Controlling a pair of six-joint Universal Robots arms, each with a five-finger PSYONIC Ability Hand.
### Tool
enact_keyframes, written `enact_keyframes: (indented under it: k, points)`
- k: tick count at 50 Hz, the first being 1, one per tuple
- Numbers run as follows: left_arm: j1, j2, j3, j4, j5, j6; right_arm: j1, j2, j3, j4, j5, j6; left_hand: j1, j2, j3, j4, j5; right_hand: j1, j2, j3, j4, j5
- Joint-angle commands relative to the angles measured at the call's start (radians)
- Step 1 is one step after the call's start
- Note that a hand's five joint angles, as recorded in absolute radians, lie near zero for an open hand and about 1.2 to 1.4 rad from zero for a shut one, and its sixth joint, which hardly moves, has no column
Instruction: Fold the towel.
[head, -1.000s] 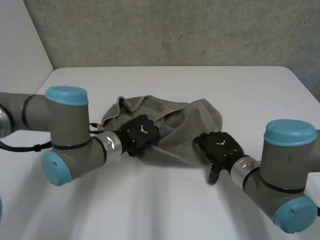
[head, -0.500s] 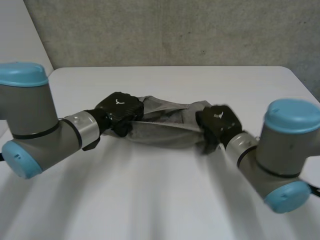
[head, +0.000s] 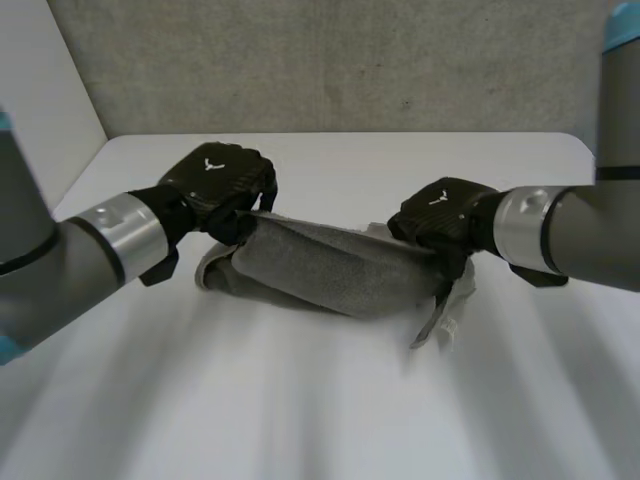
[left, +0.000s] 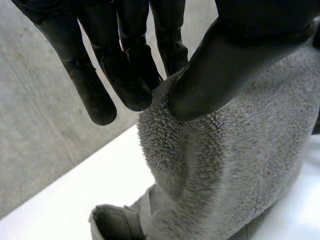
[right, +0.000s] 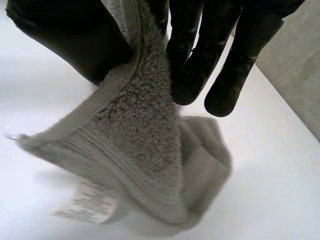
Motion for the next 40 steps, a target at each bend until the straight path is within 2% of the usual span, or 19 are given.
enact_keyframes:
  k: [1, 3, 6, 7, 8, 9, 11, 12, 14, 15, 17, 19, 23, 25, 26, 28, 31, 36, 40]
  points:
    - [-0.007, -0.272, 0.263, 0.041, -0.017, 0.010, 0.030, 0.212, -0.310, -0.110, 0.063, 0.007, 0.137, 0.093, 0.059, 0.040, 0.096, 0.076, 0.102, 0.073, 0.063, 0.061]
    - [-0.009, -0.356, 0.516, 0.056, -0.029, 0.005, 0.074, 0.293, -0.576, -0.246, 0.104, 0.016, 0.137, 0.093, 0.059, 0.040, 0.096, 0.076, 0.102, 0.073, 0.063, 0.061]
    - [-0.013, -0.375, 0.654, 0.068, -0.049, -0.005, 0.090, 0.307, -0.686, -0.334, 0.123, 0.028, 0.137, 0.093, 0.059, 0.040, 0.096, 0.076, 0.102, 0.073, 0.063, 0.061]
    - [-0.021, -0.376, 0.771, 0.087, -0.079, -0.016, 0.102, 0.301, -0.776, -0.450, 0.143, 0.051, 0.137, 0.093, 0.059, 0.040, 0.096, 0.076, 0.102, 0.073, 0.063, 0.061]
    - [-0.026, -0.367, 0.872, 0.128, -0.116, -0.027, 0.111, 0.269, -0.804, -0.565, 0.157, 0.091, 0.137, 0.093, 0.059, 0.040, 0.096, 0.076, 0.102, 0.073, 0.063, 0.061]
    - [-0.026, -0.367, 0.873, 0.128, -0.116, -0.027, 0.111, 0.269, -0.804, -0.566, 0.157, 0.091, 0.137, 0.093, 0.059, 0.040, 0.096, 0.076, 0.102, 0.073, 0.063, 0.061]
    - [-0.041, -0.299, 0.941, 0.273, -0.187, -0.056, 0.114, 0.162, -0.719, -0.731, 0.163, 0.189, 0.137, 0.093, 0.059, 0.040, 0.096, 0.076, 0.102, 0.073, 0.063, 0.061]
    - [-0.041, -0.298, 0.941, 0.274, -0.187, -0.056, 0.114, 0.162, -0.718, -0.732, 0.163, 0.189, 0.137, 0.093, 0.059, 0.040, 0.096, 0.076, 0.102, 0.073, 0.063, 0.061]
    - [-0.038, -0.219, 0.874, 0.392, -0.225, -0.117, 0.096, 0.065, -0.544, -0.761, 0.149, 0.241, 0.137, 0.093, 0.059, 0.040, 0.096, 0.076, 0.102, 0.073, 0.063, 0.061]
    - [-0.038, -0.219, 0.873, 0.392, -0.225, -0.117, 0.096, 0.065, -0.543, -0.761, 0.149, 0.241, 0.137, 0.093, 0.059, 0.040, 0.096, 0.076, 0.102, 0.073, 0.063, 0.061]
    - [-0.033, -0.191, 0.804, 0.435, -0.218, -0.154, 0.091, 0.013, -0.388, -0.753, 0.137, 0.240, 0.137, 0.093, 0.059, 0.040, 0.096, 0.076, 0.102, 0.073, 0.063, 0.061]
    - [-0.021, -0.162, 0.621, 0.472, -0.187, -0.197, 0.091, -0.002, -0.317, -0.732, 0.128, 0.238, 0.137, 0.093, 0.059, 0.040, 0.096, 0.076, 0.102, 0.073, 0.063, 0.061]
    - [0.011, -0.148, 0.428, 0.483, -0.135, -0.182, 0.091, -0.022, -0.187, -0.649, 0.100, 0.234, 0.137, 0.093, 0.059, 0.040, 0.096, 0.076, 0.102, 0.073, 0.063, 0.061]
    - [0.034, -0.140, 0.260, 0.489, -0.078, -0.118, 0.093, -0.032, -0.062, -0.604, 0.079, 0.202, 0.137, 0.093, 0.059, 0.040, 0.096, 0.076, 0.102, 0.073, 0.063, 0.061]
    - [0.034, -0.140, 0.260, 0.489, -0.078, -0.117, 0.093, -0.032, -0.062, -0.604, 0.079, 0.202, 0.137, 0.093, 0.059, 0.040, 0.096, 0.076, 0.102, 0.073, 0.063, 0.061]
    - [0.045, -0.142, 0.112, 0.490, -0.035, -0.024, 0.088, -0.035, 0.074, -0.600, 0.072, 0.159, 0.137, 0.093, 0.059, 0.040, 0.096, 0.076, 0.102, 0.073, 0.063, 0.061]
    - [0.051, -0.142, 0.036, 0.492, -0.020, 0.025, 0.086, -0.036, 0.142, -0.604, 0.068, 0.140, 0.137, 0.093, 0.059, 0.040, 0.096, 0.076, 0.102, 0.073, 0.063, 0.061]
    - [0.056, -0.162, -0.185, 0.493, 0.012, 0.186, 0.074, -0.036, 0.363, -0.636, 0.069, 0.119, 0.137, 0.093, 0.059, 0.040, 0.096, 0.076, 0.102, 0.073, 0.063, 0.061]
    - [0.048, -0.200, -0.242, 0.492, 0.015, 0.235, 0.073, -0.024, 0.446, -0.662, 0.069, 0.119, 0.137, 0.093, 0.059, 0.040, 0.096, 0.076, 0.102, 0.073, 0.063, 0.061]
